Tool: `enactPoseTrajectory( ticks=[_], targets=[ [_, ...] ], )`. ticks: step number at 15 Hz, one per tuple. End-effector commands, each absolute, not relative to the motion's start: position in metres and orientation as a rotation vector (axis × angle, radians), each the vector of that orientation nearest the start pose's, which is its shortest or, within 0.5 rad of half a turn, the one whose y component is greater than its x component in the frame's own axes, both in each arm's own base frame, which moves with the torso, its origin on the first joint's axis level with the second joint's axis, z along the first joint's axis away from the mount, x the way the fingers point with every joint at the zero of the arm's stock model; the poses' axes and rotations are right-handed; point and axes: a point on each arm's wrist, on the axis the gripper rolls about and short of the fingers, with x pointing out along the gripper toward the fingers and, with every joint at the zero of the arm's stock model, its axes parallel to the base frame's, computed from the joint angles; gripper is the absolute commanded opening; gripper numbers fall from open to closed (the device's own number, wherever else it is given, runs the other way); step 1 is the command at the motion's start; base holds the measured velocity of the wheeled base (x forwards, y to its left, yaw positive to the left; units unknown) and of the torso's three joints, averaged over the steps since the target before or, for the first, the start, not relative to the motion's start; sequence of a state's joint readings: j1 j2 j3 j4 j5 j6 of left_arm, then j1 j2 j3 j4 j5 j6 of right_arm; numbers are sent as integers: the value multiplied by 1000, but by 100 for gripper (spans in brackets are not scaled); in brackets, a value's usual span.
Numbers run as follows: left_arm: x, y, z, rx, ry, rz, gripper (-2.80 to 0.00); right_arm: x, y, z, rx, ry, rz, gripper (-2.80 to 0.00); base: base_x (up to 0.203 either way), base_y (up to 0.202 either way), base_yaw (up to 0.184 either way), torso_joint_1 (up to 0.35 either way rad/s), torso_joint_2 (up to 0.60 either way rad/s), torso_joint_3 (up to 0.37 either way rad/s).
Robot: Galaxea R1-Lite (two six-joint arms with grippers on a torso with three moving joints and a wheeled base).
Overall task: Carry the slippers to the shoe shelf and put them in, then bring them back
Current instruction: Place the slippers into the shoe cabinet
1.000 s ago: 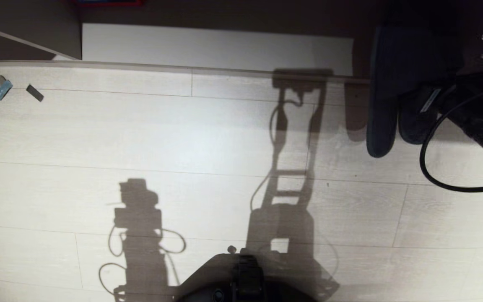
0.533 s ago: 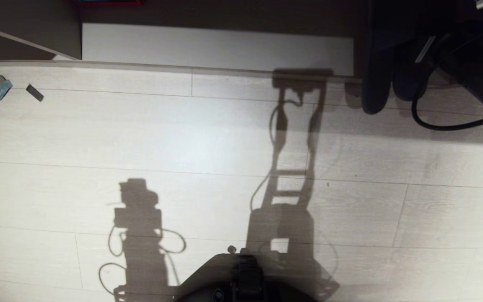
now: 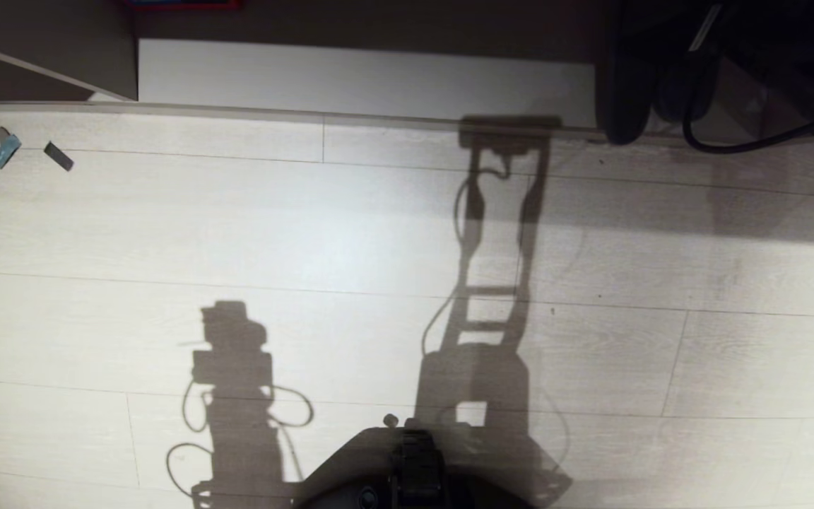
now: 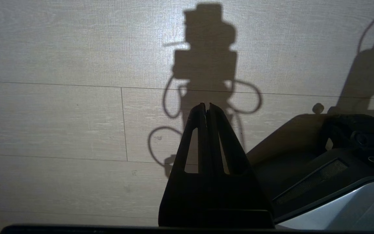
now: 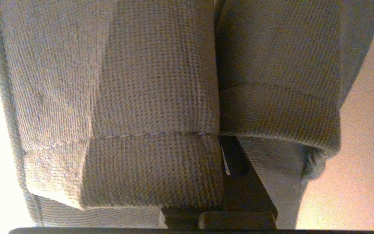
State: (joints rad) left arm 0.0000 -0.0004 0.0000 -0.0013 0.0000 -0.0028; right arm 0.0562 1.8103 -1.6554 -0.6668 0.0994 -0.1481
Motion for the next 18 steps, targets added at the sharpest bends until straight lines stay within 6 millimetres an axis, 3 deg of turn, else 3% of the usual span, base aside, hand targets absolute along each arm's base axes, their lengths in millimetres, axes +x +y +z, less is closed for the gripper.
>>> enactPoseTrajectory(
  ticks=[1, 4, 5, 13, 18],
  targets=[
    [-23, 0, 76, -3, -2, 0, -280, 353, 22, 387, -157, -526, 116, -280, 0, 0, 0, 0, 0, 0],
    [-23, 0, 76, -3, -2, 0, -280, 357, 23, 386, -156, -527, 114, -280, 0, 0, 0, 0, 0, 0],
    [-23, 0, 76, -3, -2, 0, -280, 360, 23, 383, -157, -521, 115, 0, 0, 0, 0, 0, 0, 0],
    [-23, 0, 76, -3, -2, 0, -280, 363, 23, 378, -168, -497, 108, 0, 0, 0, 0, 0, 0, 0],
    [-23, 0, 76, -3, -2, 0, -280, 343, 21, 376, -184, -441, 99, 0, 0, 0, 0, 0, 0, 0]
  ],
)
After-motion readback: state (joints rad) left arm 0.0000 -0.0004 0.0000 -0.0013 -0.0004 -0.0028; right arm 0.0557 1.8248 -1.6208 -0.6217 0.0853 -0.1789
